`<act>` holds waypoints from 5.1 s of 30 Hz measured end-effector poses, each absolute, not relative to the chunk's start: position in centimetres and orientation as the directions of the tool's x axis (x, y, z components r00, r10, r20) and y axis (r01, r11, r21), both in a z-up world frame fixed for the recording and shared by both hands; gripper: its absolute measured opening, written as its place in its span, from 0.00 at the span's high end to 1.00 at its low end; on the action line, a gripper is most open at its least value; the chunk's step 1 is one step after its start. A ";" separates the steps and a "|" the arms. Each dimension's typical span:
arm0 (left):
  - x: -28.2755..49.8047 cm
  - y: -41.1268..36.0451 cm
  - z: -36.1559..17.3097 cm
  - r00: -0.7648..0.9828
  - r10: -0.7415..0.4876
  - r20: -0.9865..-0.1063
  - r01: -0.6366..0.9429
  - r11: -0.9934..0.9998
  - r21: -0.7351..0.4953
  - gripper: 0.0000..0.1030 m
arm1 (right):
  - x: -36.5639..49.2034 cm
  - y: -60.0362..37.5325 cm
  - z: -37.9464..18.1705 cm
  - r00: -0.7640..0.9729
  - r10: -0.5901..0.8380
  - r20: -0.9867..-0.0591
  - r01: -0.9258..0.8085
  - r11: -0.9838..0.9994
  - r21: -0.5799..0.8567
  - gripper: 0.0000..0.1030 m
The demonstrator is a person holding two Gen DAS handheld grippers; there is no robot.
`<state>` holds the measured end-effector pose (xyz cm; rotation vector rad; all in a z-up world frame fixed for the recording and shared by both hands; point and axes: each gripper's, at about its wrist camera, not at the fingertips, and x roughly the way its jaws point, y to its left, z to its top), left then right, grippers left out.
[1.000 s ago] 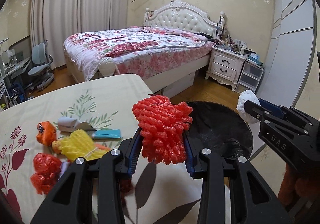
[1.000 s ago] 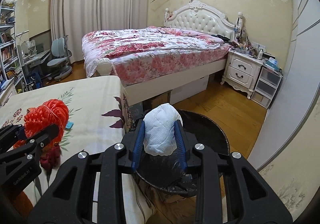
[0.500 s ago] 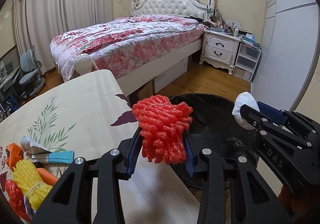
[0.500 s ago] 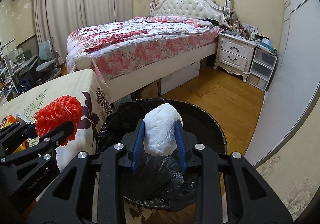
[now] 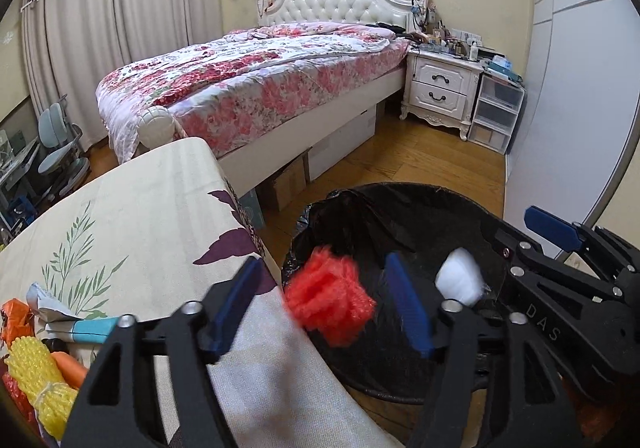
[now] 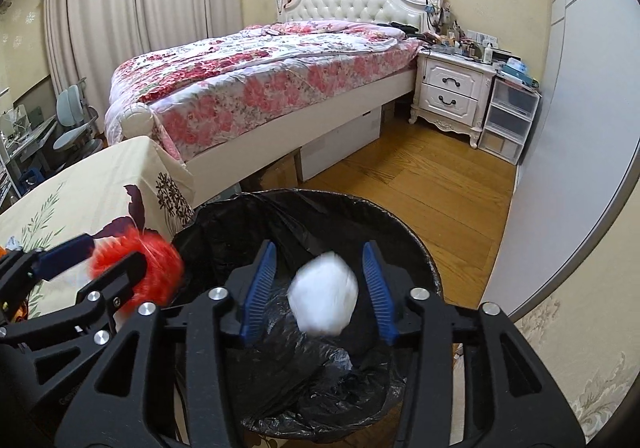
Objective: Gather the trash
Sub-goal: 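Carry both items over the black bin and open both tools to drop them, then grasp the red mesh bags with the left tool while the right tool grasps the yellow foam net, then move both held items over the bin and open both tools to drop them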
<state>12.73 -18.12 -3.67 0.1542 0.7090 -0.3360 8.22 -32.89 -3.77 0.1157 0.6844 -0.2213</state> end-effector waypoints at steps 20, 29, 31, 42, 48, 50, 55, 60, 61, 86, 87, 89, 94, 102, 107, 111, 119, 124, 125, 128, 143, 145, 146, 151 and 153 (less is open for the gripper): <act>10.6 -13.6 -1.6 0.730 -0.230 -0.643 0.286 0.958 -0.018 0.18 | 5.0 -31.5 -1.8 0.746 -0.219 -0.629 0.312 0.949 0.040 0.22; 8.0 -7.1 0.5 0.761 -0.154 -0.631 0.194 0.981 -0.005 0.18 | 3.4 -25.3 0.3 0.789 -0.131 -0.601 0.189 0.981 0.033 0.22; 7.4 -5.3 0.7 0.766 -0.129 -0.629 0.164 0.986 -0.002 0.18 | 3.2 -23.8 0.6 0.795 -0.101 -0.598 0.150 0.988 0.031 0.22; 4.9 4.3 -0.3 0.759 0.038 -0.650 -0.030 0.999 0.024 0.18 | 3.6 -14.7 1.2 0.786 0.099 -0.611 -0.092 0.995 0.042 0.22; 4.4 7.3 -1.6 0.732 0.078 -0.677 -0.093 0.996 0.014 0.18 | 4.0 -9.8 0.7 0.757 0.173 -0.630 -0.200 0.979 0.029 0.22; 4.1 8.2 -1.8 0.730 0.090 -0.677 -0.109 0.994 0.015 0.18 | 3.9 -8.5 0.6 0.750 0.192 -0.633 -0.229 0.973 0.023 0.23; 3.6 9.9 -1.9 0.731 0.118 -0.672 -0.141 0.990 0.021 0.18 | 4.2 -6.2 0.1 0.731 0.221 -0.646 -0.280 0.960 0.012 0.23; 3.6 11.2 -2.3 0.724 0.119 -0.680 -0.157 0.988 0.005 0.18 | 5.1 -4.9 -0.8 0.697 0.233 -0.678 -0.308 0.951 0.009 0.34; 3.6 11.3 -2.4 0.724 0.114 -0.681 -0.156 0.988 0.000 0.18 | 5.4 -4.7 -1.1 0.687 0.236 -0.687 -0.313 0.950 0.013 0.36; 5.2 9.6 -4.0 0.679 -0.159 -0.717 0.085 0.987 -0.139 0.62 | 4.6 -11.3 -0.1 0.734 0.117 -0.669 -0.122 0.992 0.040 0.52; 5.0 9.6 -3.9 0.684 -0.155 -0.713 0.080 0.987 -0.137 0.63 | 4.5 -11.6 -0.1 0.737 0.115 -0.666 -0.117 0.992 0.042 0.52; 4.4 9.8 -3.6 0.695 -0.138 -0.706 0.061 0.989 -0.133 0.63 | 4.2 -12.3 0.0 0.742 0.108 -0.661 -0.109 0.993 0.040 0.52; 2.9 8.7 -1.3 0.751 -0.091 -0.654 0.041 0.995 -0.092 0.63 | 3.3 -14.4 0.5 0.765 0.077 -0.640 -0.070 0.997 0.037 0.52; 3.8 3.1 0.9 0.785 -0.168 -0.597 0.145 0.986 -0.085 0.63 | 2.6 -19.1 1.6 0.801 -0.061 -0.596 0.058 0.998 -0.023 0.52; 5.6 -1.5 1.1 0.770 -0.244 -0.590 0.240 0.967 -0.086 0.63 | 3.0 -22.9 1.5 0.794 -0.115 -0.597 0.134 0.991 -0.012 0.52; 7.0 -5.1 0.9 0.752 -0.295 -0.589 0.308 0.948 -0.083 0.63 | 3.5 -25.6 1.0 0.780 -0.154 -0.606 0.187 0.982 -0.009 0.52; 9.9 -10.2 -0.7 0.720 -0.337 -0.607 0.369 0.926 -0.076 0.63 | 5.1 -29.7 -1.1 0.743 -0.208 -0.636 0.269 0.963 -0.001 0.52; 11.6 -12.8 -1.6 0.699 -0.343 -0.628 0.387 0.919 -0.072 0.63 | 6.1 -31.0 -2.1 0.728 -0.215 -0.651 0.291 0.957 0.010 0.52; 11.9 -13.3 -1.7 0.698 -0.343 -0.629 0.389 0.919 -0.069 0.63 | 6.3 -31.2 -2.3 0.726 -0.217 -0.653 0.295 0.955 0.011 0.52; 12.4 -14.5 -1.9 0.698 -0.342 -0.629 0.400 0.915 -0.053 0.63 | 6.7 -31.7 -2.7 0.721 -0.225 -0.656 0.305 0.952 0.009 0.52; 14.2 -17.4 -3.7 0.667 -0.329 -0.668 0.421 0.907 -0.026 0.63 | 8.5 -33.5 -3.6 0.704 -0.227 -0.673 0.329 0.944 0.026 0.51; 14.2 -17.5 -3.7 0.671 -0.326 -0.666 0.417 0.909 -0.024 0.61 | 8.5 -33.6 -3.6 0.704 -0.225 -0.673 0.328 0.944 0.027 0.50; 14.2 -17.5 -3.7 0.673 -0.321 -0.666 0.414 0.910 -0.021 0.57 | 8.5 -33.6 -3.6 0.705 -0.228 -0.672 0.330 0.944 0.027 0.47; 13.9 -17.0 -3.3 0.687 -0.322 -0.651 0.398 0.917 -0.033 0.31 | 8.4 -33.8 -3.4 0.705 -0.248 -0.665 0.346 0.938 0.017 0.36; 13.8 -16.7 -3.1 0.694 -0.317 -0.647 0.390 0.920 -0.032 0.26 | 8.1 -33.8 -3.2 0.705 -0.259 -0.660 0.355 0.935 0.011 0.35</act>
